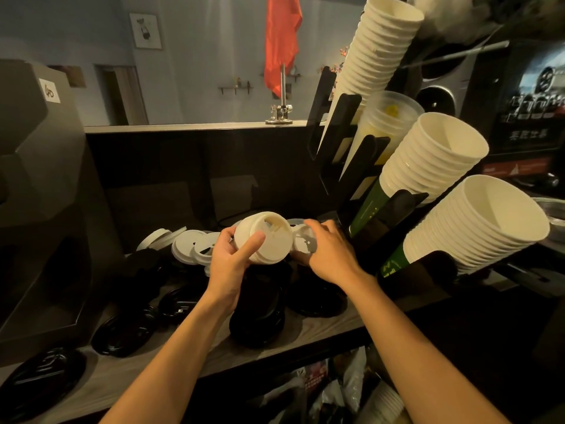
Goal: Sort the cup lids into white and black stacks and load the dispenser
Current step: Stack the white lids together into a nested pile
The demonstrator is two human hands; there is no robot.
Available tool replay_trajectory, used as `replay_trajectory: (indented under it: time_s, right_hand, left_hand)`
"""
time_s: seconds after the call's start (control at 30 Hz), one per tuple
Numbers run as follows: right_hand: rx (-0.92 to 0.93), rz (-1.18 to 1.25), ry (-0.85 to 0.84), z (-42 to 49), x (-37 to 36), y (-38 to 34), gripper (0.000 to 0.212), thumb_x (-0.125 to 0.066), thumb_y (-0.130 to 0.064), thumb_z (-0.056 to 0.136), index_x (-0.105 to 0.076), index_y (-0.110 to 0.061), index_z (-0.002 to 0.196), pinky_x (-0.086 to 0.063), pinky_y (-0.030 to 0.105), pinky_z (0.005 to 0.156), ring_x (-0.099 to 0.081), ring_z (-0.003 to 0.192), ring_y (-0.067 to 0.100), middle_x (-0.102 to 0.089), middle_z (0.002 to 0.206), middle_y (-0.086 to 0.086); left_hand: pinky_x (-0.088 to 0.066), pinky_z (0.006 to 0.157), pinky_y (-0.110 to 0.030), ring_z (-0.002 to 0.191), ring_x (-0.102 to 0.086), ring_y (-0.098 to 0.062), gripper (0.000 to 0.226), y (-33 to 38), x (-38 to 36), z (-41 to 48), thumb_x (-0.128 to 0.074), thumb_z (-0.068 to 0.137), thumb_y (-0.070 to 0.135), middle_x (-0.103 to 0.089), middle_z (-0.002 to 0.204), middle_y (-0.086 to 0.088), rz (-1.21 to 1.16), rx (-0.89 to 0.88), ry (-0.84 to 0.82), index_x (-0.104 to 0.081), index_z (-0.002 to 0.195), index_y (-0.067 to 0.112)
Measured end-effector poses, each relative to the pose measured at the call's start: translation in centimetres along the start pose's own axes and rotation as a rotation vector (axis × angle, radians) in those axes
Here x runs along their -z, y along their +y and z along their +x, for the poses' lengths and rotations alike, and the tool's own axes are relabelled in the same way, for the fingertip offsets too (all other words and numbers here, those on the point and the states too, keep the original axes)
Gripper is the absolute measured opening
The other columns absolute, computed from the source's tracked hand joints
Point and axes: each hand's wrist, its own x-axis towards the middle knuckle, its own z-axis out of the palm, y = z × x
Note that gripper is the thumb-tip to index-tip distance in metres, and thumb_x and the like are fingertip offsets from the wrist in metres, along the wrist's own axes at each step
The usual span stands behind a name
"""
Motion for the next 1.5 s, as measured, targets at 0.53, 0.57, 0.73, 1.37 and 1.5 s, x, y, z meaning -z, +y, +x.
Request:
replay_trajectory:
  time_s: [0.53, 0.57, 0.73, 1.37, 1.5]
  right_hand:
    - [-0.087, 0.606, 0.039, -1.0, 1.5, -1.5, 0.065, -0.065, -0.061, 0.088, -0.04, -0.035, 0.142, -0.047, 0.029, 0.083, -0.052, 0.111, 0.01, -0.049, 0.126, -0.01]
    - [-0.105, 0.662, 0.027, -1.0, 1.7, -1.8, 0.06, -0.062, -0.064, 0.088, -0.045, -0.034, 0.137, -0.047, 0.026, 0.078, -0.054, 0.106, 0.008, -0.052, 0.126, -0.01]
    - [-0.233, 0.966, -0.001, -1.1, 1.8, -2.9, 0.056, -0.057, -0.062, 0.092, -0.057, -0.013, 0.118, -0.061, 0.031, 0.071, -0.068, 0.082, 0.012, -0.066, 0.107, 0.003]
    - [0.095, 0.383, 0.146, -1.1, 1.5, -3.8, 0.071, -0.056, -0.079, 0.079, -0.058, -0.009, 0.076, -0.056, 0.039, 0.062, -0.063, 0.061, 0.02, -0.065, 0.069, 0.006]
    - [0.097, 0.465, 0.113, -1.4, 1.0, -4.0, 0.058, -0.047, -0.076, 0.087, -0.06, -0.025, 0.112, -0.058, 0.032, 0.078, -0.066, 0.09, 0.008, -0.068, 0.097, -0.007]
  left_hand:
    - [-0.056, 0.099, -0.05, 0.113, -0.068, -0.03, 0.08, -0.1, 0.7, 0.4, -0.085, 0.058, 0.056, -0.068, 0.121, -0.011, 0.012, -0.036, 0.119, -0.056, 0.124, 0.022]
    - [-0.056, 0.1, -0.05, 0.113, -0.068, -0.03, 0.078, 0.0, 0.9, 0.5, -0.086, 0.06, 0.055, -0.068, 0.121, -0.011, 0.003, -0.032, 0.131, -0.055, 0.124, 0.022]
    - [-0.057, 0.1, -0.045, 0.114, -0.069, -0.029, 0.077, 0.3, 0.8, 0.4, -0.085, 0.065, 0.041, -0.066, 0.125, -0.012, -0.049, -0.036, 0.146, -0.05, 0.13, 0.019]
    - [-0.058, 0.085, -0.038, 0.108, -0.069, -0.029, 0.11, 0.7, 0.6, 0.0, -0.096, 0.044, 0.06, -0.069, 0.12, -0.014, -0.111, 0.021, -0.05, -0.049, 0.13, 0.011]
    - [-0.06, 0.083, -0.036, 0.11, -0.069, -0.031, 0.11, 0.8, 0.7, -0.1, -0.096, 0.049, 0.057, -0.067, 0.127, -0.019, -0.116, 0.019, -0.104, -0.049, 0.134, 0.007]
